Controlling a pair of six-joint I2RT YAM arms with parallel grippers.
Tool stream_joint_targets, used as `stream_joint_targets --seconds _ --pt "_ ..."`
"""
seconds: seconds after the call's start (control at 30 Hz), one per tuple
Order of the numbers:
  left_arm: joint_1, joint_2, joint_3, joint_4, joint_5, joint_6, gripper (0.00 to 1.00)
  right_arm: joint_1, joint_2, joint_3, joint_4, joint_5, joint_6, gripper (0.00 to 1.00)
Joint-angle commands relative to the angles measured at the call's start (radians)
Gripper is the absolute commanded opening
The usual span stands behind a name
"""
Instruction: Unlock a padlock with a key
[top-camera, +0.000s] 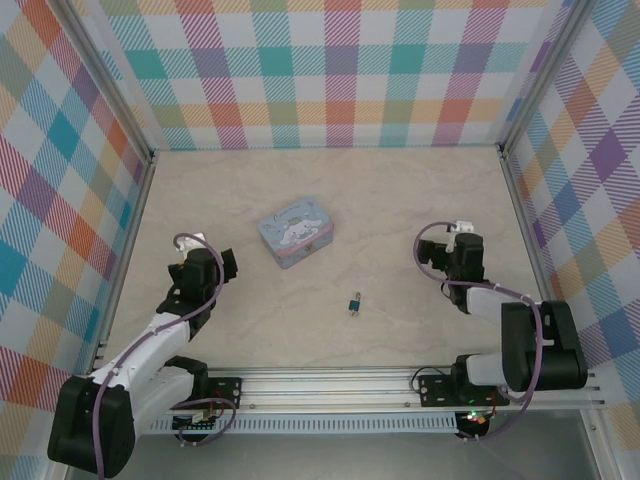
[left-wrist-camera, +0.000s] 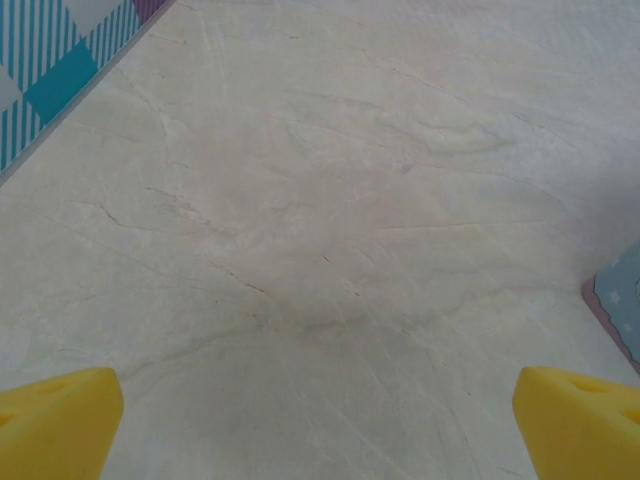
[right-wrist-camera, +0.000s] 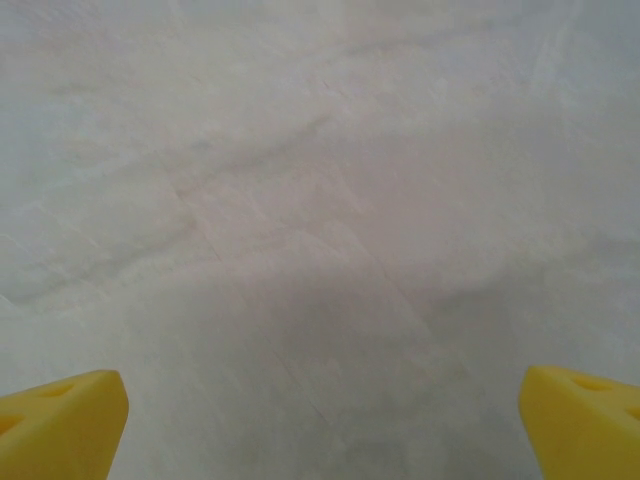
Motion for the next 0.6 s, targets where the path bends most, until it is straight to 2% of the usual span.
stream_joint_targets --seconds 0.0,0.13,0.27,0.57 --pt "0.038 -0.004 -0.037 0.156 0.038 0.052 1.0 -0.004 0.048 -0.011 0.275 -0.066 -0.089 1.0" --pt "0.072 0.057 -0.044 0.193 0.107 0.069 1.0 -0.007 0.199 -0.037 0.469 -0.09 -0.097 1.0" --pt "0.105 0.135 -0.032 0.249 0.21 0.08 1.0 -0.037 0.185 0.033 0.301 -0.098 -0.057 1.0" --pt "0.145 0.335 -0.032 0.587 0.362 0.125 1.0 -0.046 0.185 0.03 0.308 -0.108 -0.056 1.0"
